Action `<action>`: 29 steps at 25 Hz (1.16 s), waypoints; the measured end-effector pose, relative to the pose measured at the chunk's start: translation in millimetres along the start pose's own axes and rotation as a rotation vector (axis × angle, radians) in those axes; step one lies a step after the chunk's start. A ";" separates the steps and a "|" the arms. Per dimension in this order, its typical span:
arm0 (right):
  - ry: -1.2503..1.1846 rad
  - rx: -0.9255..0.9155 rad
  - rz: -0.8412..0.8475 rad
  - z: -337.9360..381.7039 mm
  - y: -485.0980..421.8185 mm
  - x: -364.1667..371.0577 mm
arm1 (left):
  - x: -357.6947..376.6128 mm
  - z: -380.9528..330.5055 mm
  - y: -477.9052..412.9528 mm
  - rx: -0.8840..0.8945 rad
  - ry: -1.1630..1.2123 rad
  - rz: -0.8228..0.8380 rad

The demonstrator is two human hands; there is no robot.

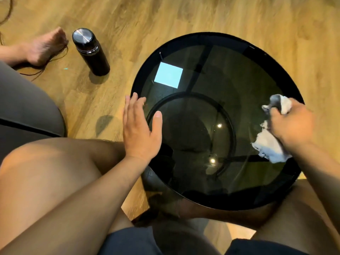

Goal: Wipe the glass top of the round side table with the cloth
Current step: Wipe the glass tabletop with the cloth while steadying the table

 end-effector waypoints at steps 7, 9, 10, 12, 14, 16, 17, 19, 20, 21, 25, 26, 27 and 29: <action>-0.087 -0.313 0.089 205.3 85.3 36.5 | -3.4 -1.0 0.2 0.026 0.093 -0.036; -0.171 -0.524 0.195 274.1 113.6 54.6 | -7.7 6.7 1.2 -0.027 0.193 -0.117; -0.217 -0.614 0.252 298.7 121.8 60.7 | -9.3 11.4 1.5 -0.089 0.258 -0.151; -0.236 -0.778 0.342 314.2 123.2 69.0 | -8.0 12.9 2.8 -0.159 0.299 -0.136; -0.195 -0.854 0.285 281.6 108.3 60.0 | -4.8 7.6 3.4 -0.124 0.191 -0.052; -0.195 -0.722 0.115 199.2 77.2 41.7 | -1.7 3.9 2.9 -0.101 0.108 -0.001; -0.180 -0.582 0.051 143.1 55.4 29.7 | -1.7 3.6 2.6 -0.102 0.086 0.003; -0.052 -0.275 -0.001 32.3 16.1 4.3 | -1.4 3.5 2.8 -0.105 0.055 0.002; -0.015 -0.118 -0.008 -9.9 -0.2 -8.2 | -0.2 3.3 3.3 -0.102 0.042 0.011; 0.010 0.006 -0.031 -33.4 -12.4 -17.5 | 0.3 3.3 4.0 -0.100 0.031 0.020; -0.075 0.035 -0.059 36.3 -20.5 3.1 | 0.7 4.8 3.7 -0.095 0.048 0.026; -0.045 -0.052 -0.064 76.3 -13.8 13.5 | 0.5 5.1 3.1 -0.094 0.053 0.024; -0.024 -0.131 -0.055 119.2 -1.2 23.1 | 0.6 4.8 2.7 -0.095 0.054 0.027; -0.095 -0.283 -0.008 205.7 31.7 37.6 | 0.8 2.7 3.1 -0.083 0.052 0.032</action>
Point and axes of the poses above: each hand's wrist, its own y-axis away from the middle knuckle, its own x-axis out of the palm, z = x × y, the point moved 7 cm from there along -y, towards the middle knuckle, and after that the axes turned 2 degrees about x, right-handed, at the moved point
